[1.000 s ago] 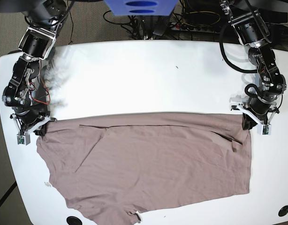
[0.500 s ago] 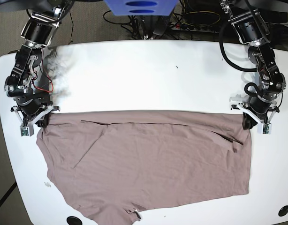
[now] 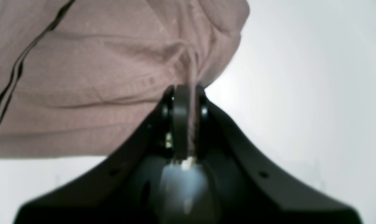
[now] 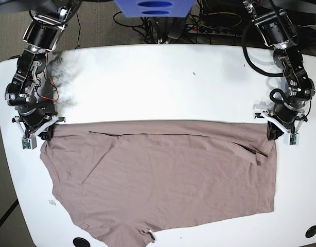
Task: Fold the T-shirt properly
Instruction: 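Hold the stretched shirt edge with both grippers, adjusting the right gripper, then pull the held shirt edge further with both grippers toward the robot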
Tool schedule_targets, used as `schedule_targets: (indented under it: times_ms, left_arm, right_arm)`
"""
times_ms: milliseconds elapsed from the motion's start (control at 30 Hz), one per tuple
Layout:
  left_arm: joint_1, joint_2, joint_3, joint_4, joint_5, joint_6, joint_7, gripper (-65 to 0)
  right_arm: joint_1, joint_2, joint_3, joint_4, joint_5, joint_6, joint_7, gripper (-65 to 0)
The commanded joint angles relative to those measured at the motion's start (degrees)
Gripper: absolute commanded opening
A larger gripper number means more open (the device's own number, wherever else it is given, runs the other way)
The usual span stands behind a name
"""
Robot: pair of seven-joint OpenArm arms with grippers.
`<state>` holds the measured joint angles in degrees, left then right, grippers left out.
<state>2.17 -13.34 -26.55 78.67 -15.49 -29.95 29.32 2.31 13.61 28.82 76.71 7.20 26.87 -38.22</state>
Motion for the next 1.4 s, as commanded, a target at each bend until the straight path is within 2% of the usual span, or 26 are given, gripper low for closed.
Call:
schedule_targets:
  times_ms: [0,233,433,567,633,833,900,1100,1367]
  left_arm:
    - [1.25,-0.28,-0.24,2.47,1.42,0.87,2.34,-63.1]
    - [4.3,-0.11,-0.15,8.09,1.71,2.23,3.47,-63.7]
    - [5.47,0.26,0.17,13.96,1.43,0.95,6.21,-63.9]
    - [5.83,0.64,0.06,16.2,1.74,0.96,7.68,-64.0]
    - [4.98,1.25,-0.29,17.41,1.55,0.94,11.79,-63.8]
    - [4.85,2.35,-1.24,18.39,1.81,1.06,13.19,-63.7]
    - [5.0,2.65,-1.63,18.07,1.93,0.98,12.93,-63.6]
    - [10.75,2.92,-4.21,15.32,2.11,0.52,6.34,-63.9]
    - [18.82,2.17,-5.62,16.51,1.91,0.6,2.17,-64.3]
  right_arm:
    - [-0.83,0.99,0.11,3.29,-0.55,-0.06,-2.87,-64.0]
    - [-3.05,1.36,0.06,9.27,1.24,0.07,-4.78,-64.1]
    - [-3.82,1.94,-0.05,16.66,4.57,0.54,-7.21,-64.0]
    - [-4.32,2.18,0.01,18.75,4.46,0.5,-7.89,-64.0]
    - [-5.2,2.13,-0.13,18.79,2.92,0.34,-7.66,-63.9]
    - [-6.0,1.88,-0.03,18.75,1.94,0.28,-7.39,-63.9]
    - [-6.5,1.68,-0.02,18.63,1.7,0.39,-7.26,-63.9]
    - [-12.06,-0.25,-0.08,18.65,0.14,0.39,-5.59,-64.3]
    - [-18.5,-0.38,1.59,18.73,-1.02,0.14,-3.92,-64.2]
